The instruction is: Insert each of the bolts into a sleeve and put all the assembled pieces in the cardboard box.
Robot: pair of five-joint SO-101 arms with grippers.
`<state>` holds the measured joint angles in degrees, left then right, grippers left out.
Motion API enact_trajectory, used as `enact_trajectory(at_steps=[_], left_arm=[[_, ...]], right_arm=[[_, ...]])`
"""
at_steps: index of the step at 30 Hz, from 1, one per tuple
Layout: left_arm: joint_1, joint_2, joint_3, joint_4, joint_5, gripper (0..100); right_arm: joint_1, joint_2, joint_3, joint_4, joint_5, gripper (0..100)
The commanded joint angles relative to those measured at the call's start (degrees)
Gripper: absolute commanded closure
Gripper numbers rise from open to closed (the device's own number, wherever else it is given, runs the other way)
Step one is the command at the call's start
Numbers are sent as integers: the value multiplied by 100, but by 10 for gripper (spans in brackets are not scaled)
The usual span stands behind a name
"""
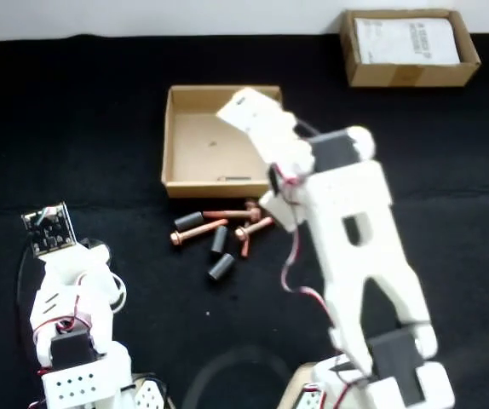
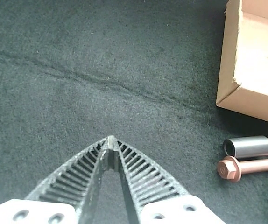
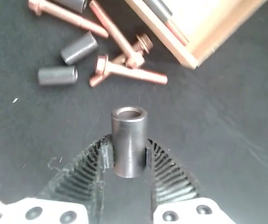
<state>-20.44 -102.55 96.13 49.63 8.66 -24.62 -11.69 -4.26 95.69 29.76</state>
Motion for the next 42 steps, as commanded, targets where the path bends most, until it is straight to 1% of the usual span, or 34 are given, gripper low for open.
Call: enact_trajectory(at_steps=[1,4,6,8,11,14,16,18,21,23,25,27,29,31,34,37,42], left_arm=[[-4,13,110,18,-44,976],[-4,13,110,26,-44,976],[-4,13,110,44,-44,976],[4,13,110,264,-44,976],[242,-40,110,721,-44,977],[330,-48,-13,853,-26,978],[347,-48,-409,1029,-18,977],[426,13,-1007,1301,-18,976],[901,40,-2053,2084,-26,976],[1095,286,-2492,2356,-70,976],[1095,901,-2897,2391,-290,976],[1138,1807,-3626,2532,-220,976],[1297,2853,-4655,2892,-18,976],[1587,3969,-5798,3429,396,976],[2167,5481,-7451,4360,1213,977],[2853,6782,-8734,5073,1899,977],[3547,8136,-9666,5125,2690,976]], right_arm=[[303,-1007,-338,541,9,991],[769,-1877,-92,541,-316,991],[1051,-2492,233,541,-360,991],[1323,-3134,716,541,-369,991],[1912,-4171,1604,541,-360,991],[2536,-5103,2510,532,-352,991],[2897,-5657,3116,532,-290,991],[3169,-6176,3749,523,-70,991],[3547,-6853,4602,514,123,991],[3749,-7257,5077,505,264,991],[3952,-7618,5490,312,378,991],[4198,-7943,5842,101,413,991],[4374,-8163,6105,-110,413,991],[4488,-8321,6281,-277,422,991],[4532,-8391,6448,-541,422,991],[4541,-8400,6554,-804,422,991],[4549,-8400,6738,-1244,422,991]])
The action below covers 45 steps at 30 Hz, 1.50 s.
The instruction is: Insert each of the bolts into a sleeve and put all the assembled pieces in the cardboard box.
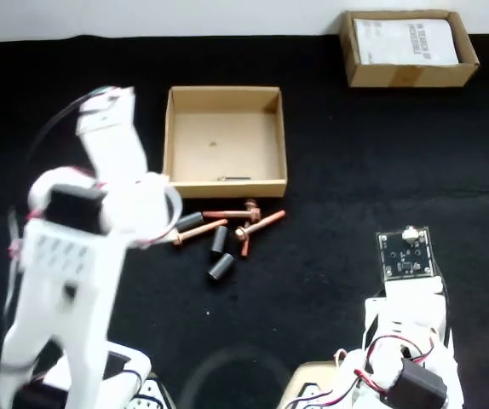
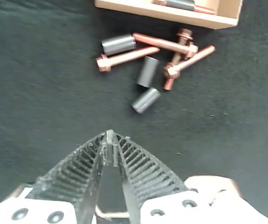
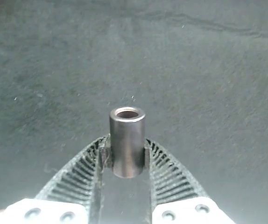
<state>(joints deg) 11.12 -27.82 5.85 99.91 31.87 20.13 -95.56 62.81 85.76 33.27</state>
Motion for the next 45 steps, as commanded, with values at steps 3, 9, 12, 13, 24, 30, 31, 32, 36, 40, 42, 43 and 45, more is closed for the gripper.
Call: enact_trajectory(at_steps=[3,9,12,13,24,30,31,32,36,40,42,43,45], left_arm=[[629,1429,-980,97,554,976],[681,3090,-1886,97,1046,976],[708,3916,-2413,97,1169,976],[769,4180,-2571,97,1169,976],[1886,6264,-3908,97,1169,977],[1965,6774,-4163,97,1169,976],[1956,6844,-4163,97,1169,976],[1956,6914,-4163,97,1169,976],[1956,7152,-4163,9,1160,976],[1851,7257,-4163,-422,1152,976],[1710,7275,-4163,-686,1143,976],[1613,7292,-4163,-853,1143,976],[1393,7292,-4163,-1178,1134,976]], right_arm=[[136,-31,171,-470,70,991],[787,-31,945,-1402,70,991],[1059,-31,1332,-1692,79,991],[1138,-40,1429,-1745,79,991],[1323,-40,1640,-1868,79,991],[1323,-40,1622,-1868,79,991],[1323,-40,1622,-1868,79,991],[1314,-40,1631,-1868,79,991],[1288,-40,1631,-1868,79,991],[1288,-40,1613,-1868,79,991],[1288,-40,1604,-1868,79,991],[1288,-40,1604,-1868,79,991],[1288,-40,1604,-1868,79,991]])
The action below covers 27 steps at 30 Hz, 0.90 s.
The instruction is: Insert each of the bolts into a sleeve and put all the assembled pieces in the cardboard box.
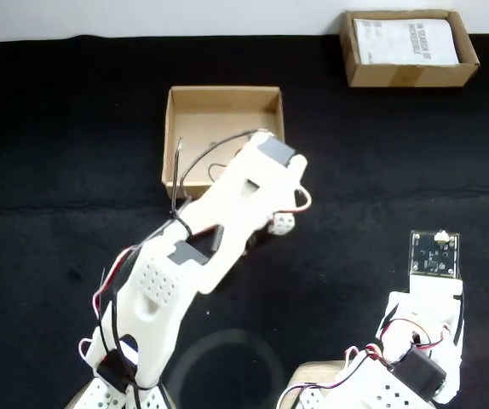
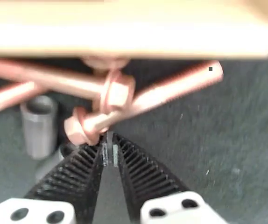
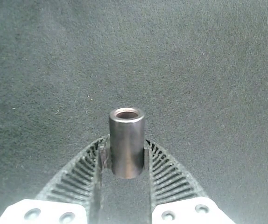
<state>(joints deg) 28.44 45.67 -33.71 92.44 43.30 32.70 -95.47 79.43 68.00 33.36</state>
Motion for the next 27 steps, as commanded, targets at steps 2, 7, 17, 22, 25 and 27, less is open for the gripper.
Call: enact_trajectory(at_steps=[2,7,17,22,25,27], left_arm=[[-585,-57,-207,-774,-9,976],[-1138,-92,-207,-1459,9,976],[-646,-84,-1622,-141,0,976],[-259,-48,-2246,422,-9,952],[-233,-40,-2237,431,9,845],[-233,-31,-2229,431,9,765]], right_arm=[[31,-48,-57,-92,70,991],[31,-48,-4,-92,114,991],[31,-48,-4,-92,387,991],[31,-48,-4,-84,396,991],[31,-48,-22,-48,396,991],[31,-48,-22,-48,396,991]])
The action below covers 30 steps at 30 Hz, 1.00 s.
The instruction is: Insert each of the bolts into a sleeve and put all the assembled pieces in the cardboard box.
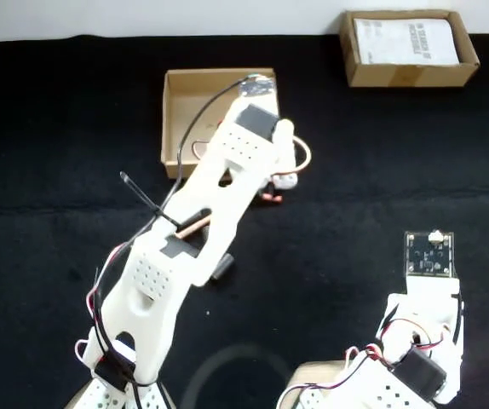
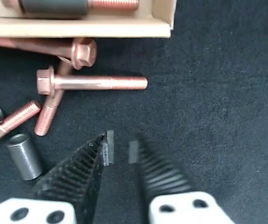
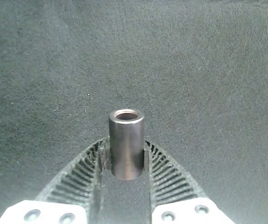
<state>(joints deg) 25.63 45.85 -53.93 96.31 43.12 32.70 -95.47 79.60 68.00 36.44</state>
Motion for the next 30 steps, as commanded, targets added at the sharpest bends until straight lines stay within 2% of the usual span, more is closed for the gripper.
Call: enact_trajectory(at_steps=[1,3,15,19,24,30], left_arm=[[48,-48,-207,44,26,736],[48,-48,-207,44,26,715],[-136,760,-242,62,62,734],[-303,866,-251,26,413,734],[-523,892,-251,-290,422,734],[-673,910,-215,-615,431,734]], right_arm=[[31,-48,-40,-48,88,991],[31,-48,-40,-48,88,991],[31,-48,-22,-75,387,991],[22,-48,-13,-84,492,991],[4,-48,-13,-84,492,991],[-418,-40,-13,-40,492,991]])
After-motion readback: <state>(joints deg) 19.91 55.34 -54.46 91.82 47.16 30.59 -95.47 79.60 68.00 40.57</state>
